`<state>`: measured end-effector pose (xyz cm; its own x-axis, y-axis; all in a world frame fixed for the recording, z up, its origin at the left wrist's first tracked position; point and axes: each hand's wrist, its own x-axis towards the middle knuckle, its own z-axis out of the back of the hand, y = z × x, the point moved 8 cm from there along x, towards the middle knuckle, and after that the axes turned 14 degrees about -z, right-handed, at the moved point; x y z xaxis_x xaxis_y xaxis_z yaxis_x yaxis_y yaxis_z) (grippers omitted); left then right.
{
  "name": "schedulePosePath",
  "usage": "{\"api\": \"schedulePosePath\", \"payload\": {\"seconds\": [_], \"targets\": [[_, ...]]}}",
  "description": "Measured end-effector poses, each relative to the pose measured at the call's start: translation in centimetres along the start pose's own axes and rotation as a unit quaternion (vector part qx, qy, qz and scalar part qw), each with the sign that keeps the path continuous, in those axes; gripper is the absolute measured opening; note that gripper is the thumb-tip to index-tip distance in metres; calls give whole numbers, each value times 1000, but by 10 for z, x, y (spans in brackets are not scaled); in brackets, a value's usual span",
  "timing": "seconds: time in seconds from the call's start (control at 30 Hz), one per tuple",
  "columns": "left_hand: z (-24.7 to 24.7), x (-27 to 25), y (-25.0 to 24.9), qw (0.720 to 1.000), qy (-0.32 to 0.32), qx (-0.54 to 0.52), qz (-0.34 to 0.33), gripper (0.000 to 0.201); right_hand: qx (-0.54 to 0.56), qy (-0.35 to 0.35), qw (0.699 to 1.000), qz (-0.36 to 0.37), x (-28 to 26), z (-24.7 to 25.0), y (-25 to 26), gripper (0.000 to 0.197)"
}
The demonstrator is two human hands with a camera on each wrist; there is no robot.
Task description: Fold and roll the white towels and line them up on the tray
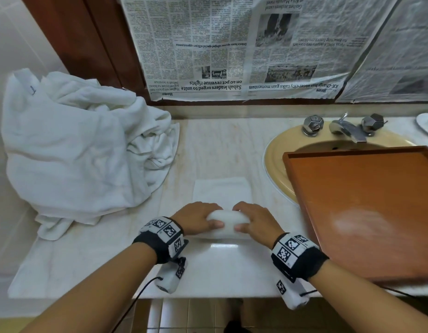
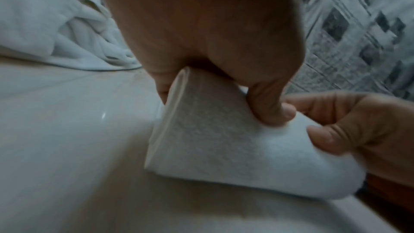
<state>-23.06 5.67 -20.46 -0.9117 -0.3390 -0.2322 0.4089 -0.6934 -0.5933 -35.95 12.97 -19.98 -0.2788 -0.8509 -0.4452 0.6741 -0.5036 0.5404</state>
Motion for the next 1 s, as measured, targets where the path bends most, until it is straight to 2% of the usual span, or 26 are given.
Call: {"api": "schedulePosePath", "payload": {"seconds": [0.03, 0.1, 0.17, 0.23, 0.3, 0.33, 0.43, 0.53, 0.6, 0.67, 0.77, 0.8, 0.87, 0.93, 1.0], "targets": [[-1, 0, 2, 1000, 7, -12, 12, 58, 40, 21, 999, -23, 2, 0, -2, 31], [6, 0, 3, 997, -22, 56, 39, 52, 45, 22, 997, -56, 11, 1, -1, 32], [22, 0, -7, 981, -129, 141, 22, 38, -51, -57, 995, -63, 16, 8, 7, 35], [29, -4, -30, 948, -234, 207, -55, 21, -109, -158, 981, -31, 12, 19, 23, 32], [22, -15, -45, 918, -290, 250, -103, 9, -145, -208, 967, 27, 1, 16, 38, 29], [17, -19, -48, 913, -302, 252, -108, 13, -164, -230, 958, 56, -6, 12, 42, 29], [-2, -26, -42, 921, -278, 253, -100, 44, -183, -286, 936, 92, -20, 3, 38, 23], [-9, -21, -30, 917, -253, 293, -96, 58, -214, -270, 934, 98, -20, -3, 30, 48], [-5, -12, -22, 927, -237, 280, -77, 69, -246, -254, 930, 100, -14, -4, 28, 63], [0, -4, -17, 943, -213, 250, -59, 72, -254, -238, 933, 89, -5, -1, 27, 66], [10, -3, -15, 958, -186, 211, -55, 66, -240, -191, 948, 80, -3, 9, 31, 65], [11, -3, -15, 967, -167, 186, -56, 67, -214, -159, 961, 74, -2, 9, 28, 66], [10, -5, -9, 987, -109, 116, -37, 63, -104, -67, 992, 12, -2, 11, 14, 64], [7, -5, -3, 998, -41, 48, -6, 59, -8, -15, 999, -33, -3, 13, 6, 52], [7, -3, 2, 1000, -14, -18, 17, 68, 63, 17, 996, -69, 3, 15, 3, 38]]}}
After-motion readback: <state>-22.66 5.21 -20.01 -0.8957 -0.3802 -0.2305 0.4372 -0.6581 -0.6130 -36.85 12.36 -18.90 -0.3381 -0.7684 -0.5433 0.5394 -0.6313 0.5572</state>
